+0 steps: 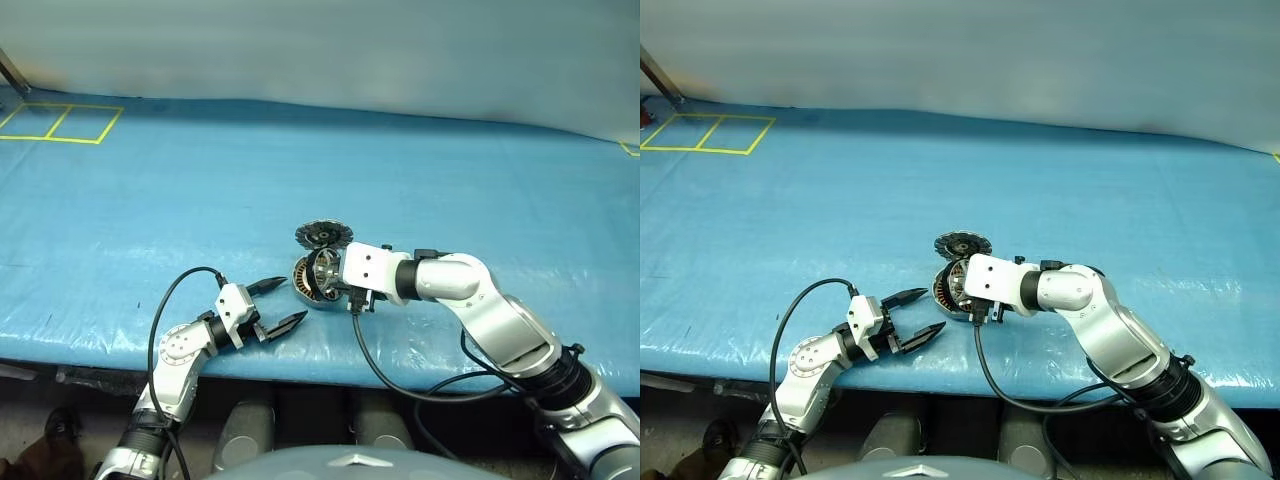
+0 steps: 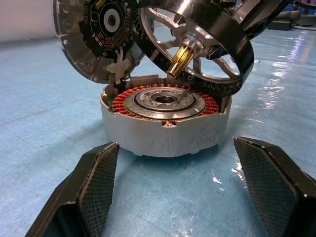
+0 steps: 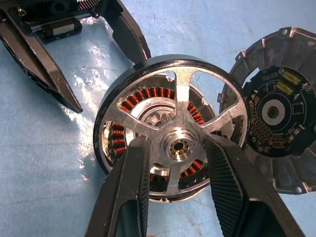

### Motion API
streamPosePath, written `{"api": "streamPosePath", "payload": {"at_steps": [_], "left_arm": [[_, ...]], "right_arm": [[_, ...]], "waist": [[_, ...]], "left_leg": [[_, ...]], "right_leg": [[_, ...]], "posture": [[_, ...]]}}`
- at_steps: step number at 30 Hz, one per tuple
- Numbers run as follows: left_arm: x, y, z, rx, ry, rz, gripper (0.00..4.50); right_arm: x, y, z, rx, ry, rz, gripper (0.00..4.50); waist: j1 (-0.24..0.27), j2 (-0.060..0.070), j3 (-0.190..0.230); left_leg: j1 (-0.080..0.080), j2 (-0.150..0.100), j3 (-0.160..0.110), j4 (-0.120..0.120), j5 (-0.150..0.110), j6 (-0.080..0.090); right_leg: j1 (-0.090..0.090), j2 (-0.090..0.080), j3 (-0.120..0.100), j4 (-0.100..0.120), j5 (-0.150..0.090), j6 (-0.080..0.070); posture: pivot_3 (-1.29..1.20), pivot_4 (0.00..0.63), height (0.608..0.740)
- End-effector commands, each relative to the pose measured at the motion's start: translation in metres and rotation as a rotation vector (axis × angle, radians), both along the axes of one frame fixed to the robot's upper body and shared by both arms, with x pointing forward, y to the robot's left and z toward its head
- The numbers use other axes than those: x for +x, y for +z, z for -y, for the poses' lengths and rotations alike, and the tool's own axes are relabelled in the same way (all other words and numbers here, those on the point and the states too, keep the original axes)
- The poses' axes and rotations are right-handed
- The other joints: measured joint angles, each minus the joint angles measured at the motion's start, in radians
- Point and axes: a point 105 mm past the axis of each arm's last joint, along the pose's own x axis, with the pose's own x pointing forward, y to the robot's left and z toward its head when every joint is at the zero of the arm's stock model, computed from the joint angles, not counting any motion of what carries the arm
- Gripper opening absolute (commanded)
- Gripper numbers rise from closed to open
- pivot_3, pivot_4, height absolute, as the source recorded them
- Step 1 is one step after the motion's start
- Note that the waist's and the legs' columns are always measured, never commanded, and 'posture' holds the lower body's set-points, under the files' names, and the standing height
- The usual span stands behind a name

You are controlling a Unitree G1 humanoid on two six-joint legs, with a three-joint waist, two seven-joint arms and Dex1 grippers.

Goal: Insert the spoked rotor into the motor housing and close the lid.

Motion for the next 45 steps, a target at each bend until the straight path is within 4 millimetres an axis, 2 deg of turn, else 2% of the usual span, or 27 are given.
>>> {"api": "streamPosePath", "payload": {"at_steps": [1, 19, 33, 45], "left_arm": [[-0.002, 0.005, 0.003, -0.016, -0.003, 0.019, 4.09], [-0.002, 0.002, 0.002, -0.015, 0.003, 0.018, 4.09], [-0.003, 0.002, 0.004, -0.023, 0.003, 0.014, 4.09], [-0.004, 0.001, 0.003, -0.029, 0.014, 0.014, 4.09]], "right_arm": [[0.003, -0.002, 0.003, -0.033, -0.006, 0.017, 1.34], [0.004, -0.001, 0.006, -0.068, 0.006, 0.029, 1.34], [0.001, 0.01, 0.0, -0.067, 0.04, 0.069, 1.34], [0.005, 0.006, 0.004, -0.107, 0.031, 0.073, 1.34]], "waist": [[0.0, 0.0, 0.0], [0.001, 0.0, 0.0], [0.002, 0.0, 0.0], [0.002, 0.0, 0.0]], "left_leg": [[0.0, 0.0, 0.0, 0.0, 0.0, 0.0], [0.0, 0.0, 0.0, 0.0, 0.0, 0.0], [0.0, 0.0, 0.0, 0.0, 0.0, 0.0], [0.0, 0.0, 0.0, 0.0, 0.0, 0.0]], "right_leg": [[0.0, 0.0, 0.0, 0.0, 0.0, 0.0], [0.0, 0.0, 0.0, 0.0, 0.0, 0.0], [0.0, 0.0, 0.0, 0.0, 0.0, 0.0], [0.0, 0.0, 0.0, 0.0, 0.0, 0.0]], "posture": [[0.0, 0.15, 0.74], [0.0, 0.15, 0.74], [0.0, 0.15, 0.74], [0.0, 0.15, 0.74]]}}
